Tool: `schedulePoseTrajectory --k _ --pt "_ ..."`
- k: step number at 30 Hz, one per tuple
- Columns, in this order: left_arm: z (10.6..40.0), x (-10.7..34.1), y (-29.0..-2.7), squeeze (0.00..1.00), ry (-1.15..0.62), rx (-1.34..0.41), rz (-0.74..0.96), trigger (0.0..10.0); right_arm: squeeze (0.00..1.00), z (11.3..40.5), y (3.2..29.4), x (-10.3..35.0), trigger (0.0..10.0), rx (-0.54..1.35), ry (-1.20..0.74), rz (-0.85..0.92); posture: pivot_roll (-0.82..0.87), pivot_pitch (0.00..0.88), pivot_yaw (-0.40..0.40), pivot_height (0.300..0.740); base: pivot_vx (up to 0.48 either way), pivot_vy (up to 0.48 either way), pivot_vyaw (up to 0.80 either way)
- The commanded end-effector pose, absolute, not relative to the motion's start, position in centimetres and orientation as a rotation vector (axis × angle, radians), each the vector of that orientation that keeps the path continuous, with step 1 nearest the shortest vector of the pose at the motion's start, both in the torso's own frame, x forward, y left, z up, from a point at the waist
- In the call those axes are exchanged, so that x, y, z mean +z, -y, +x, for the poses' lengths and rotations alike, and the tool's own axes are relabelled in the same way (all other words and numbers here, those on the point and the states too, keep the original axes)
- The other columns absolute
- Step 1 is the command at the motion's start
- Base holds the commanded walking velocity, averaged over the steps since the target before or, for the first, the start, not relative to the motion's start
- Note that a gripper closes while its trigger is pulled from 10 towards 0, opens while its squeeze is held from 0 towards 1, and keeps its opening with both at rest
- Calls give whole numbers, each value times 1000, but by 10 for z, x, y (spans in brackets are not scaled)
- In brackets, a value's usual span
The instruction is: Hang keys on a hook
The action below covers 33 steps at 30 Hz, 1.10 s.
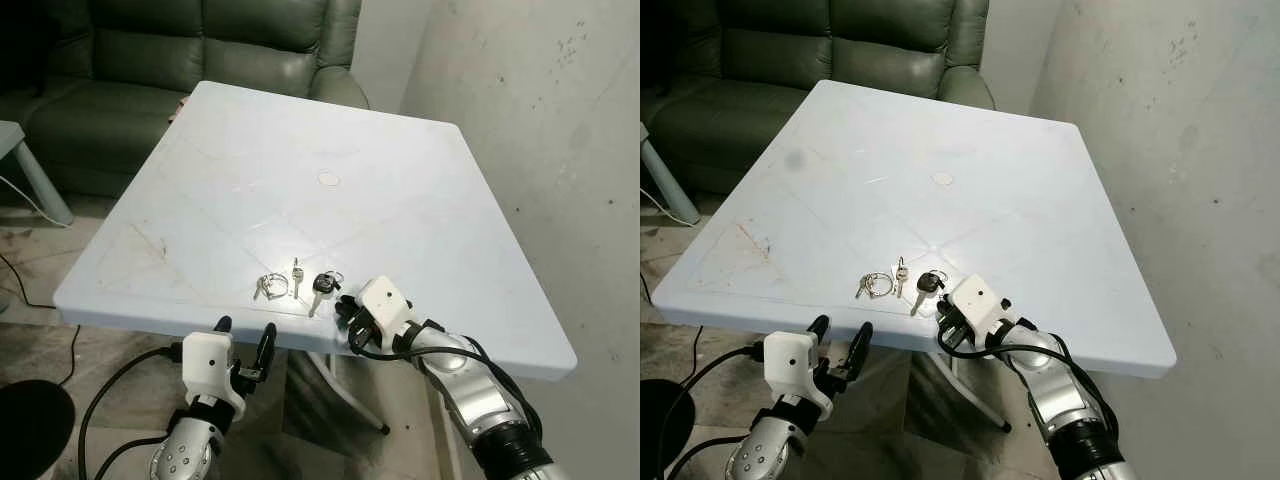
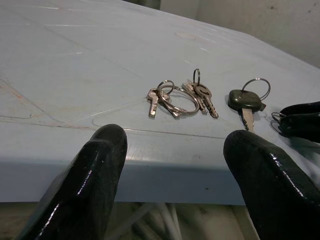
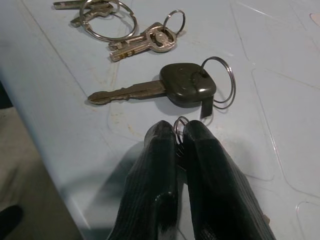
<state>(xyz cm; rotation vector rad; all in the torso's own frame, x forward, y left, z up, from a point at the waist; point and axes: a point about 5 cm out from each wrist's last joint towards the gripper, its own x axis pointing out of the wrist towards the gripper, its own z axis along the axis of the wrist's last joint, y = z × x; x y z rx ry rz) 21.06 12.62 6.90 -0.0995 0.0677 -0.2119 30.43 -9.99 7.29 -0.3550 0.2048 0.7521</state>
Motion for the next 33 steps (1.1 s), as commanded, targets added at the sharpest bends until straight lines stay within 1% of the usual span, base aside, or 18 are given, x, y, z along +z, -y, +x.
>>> schedulePoseTrajectory --k 1,4,5,6,7,8,9,10,11,16,18,19,20,21,24,29,31,33 --pt "211 73 -125 0 -56 -205 -108 10000 0 306 103 71 10000 740 -231 -378 8 45 -137 728 0 0 0" --pt "211 73 -125 0 -57 -203 -109 10000 0 307 104 70 10000 722 -234 -392 8 45 -137 728 0 0 0" --pt "211 73 -125 0 -57 -202 -110 10000 0 308 104 71 10000 716 -226 -370 8 45 -137 728 0 0 0" --pt "211 73 -125 0 -57 -201 -110 10000 0 308 104 72 6980 716 -223 -362 8 45 -137 728 0 0 0" --pt "211 73 -125 0 -57 -201 -110 10000 0 308 104 72 6980 712 -225 -366 8 45 -137 728 0 0 0" --pt "211 73 -125 0 -57 -202 -110 10000 0 309 104 72 4863 709 -231 -371 8 45 -137 728 0 0 0" --pt "210 73 -125 0 -57 -201 -110 10000 0 310 105 72 1804 696 -228 -384 10 45 -139 728 0 0 0" --pt "210 73 -124 0 -57 -202 -110 10000 0 311 105 72 1255 685 -226 -394 10 45 -139 728 0 0 0" --pt "210 73 -124 0 -56 -201 -110 10000 0 311 105 72 0 680 -229 -389 10 45 -139 728 0 0 0" --pt "210 73 -124 0 -57 -201 -110 10000 0 312 106 77 0 673 -188 -372 10 45 -137 728 0 0 0" --pt "210 73 -124 0 -57 -200 -107 10000 0 311 104 81 0 724 -187 -242 11 41 -136 728 0 0 0" --pt "210 73 -124 0 -57 -200 -107 10000 0 311 104 81 0 724 -187 -242 11 41 -136 728 0 0 0" --pt "211 73 -125 0 -56 -199 -107 10000 0 310 103 91 0 786 -117 -161 10 39 -135 728 0 0 0" --pt "211 73 -125 0 -55 -198 -107 10000 0 309 103 96 0 821 -81 -129 10 39 -135 728 0 0 0" --pt "213 74 -125 0 -47 -191 -97 10000 0 316 108 105 0 755 -44 -68 7 31 -131 728 0 0 0" --pt "222 78 -129 0 -31 -184 -105 10000 0 322 115 127 0 700 84 7 1 11 -121 728 0 0 0" --pt "222 78 -129 0 -31 -184 -105 10000 0 322 115 127 0 700 84 7 1 11 -121 728 0 0 0" --pt "228 83 -134 0 -12 -165 -125 10000 0 326 122 137 0 654 130 34 -6 3 -116 728 0 0 0"
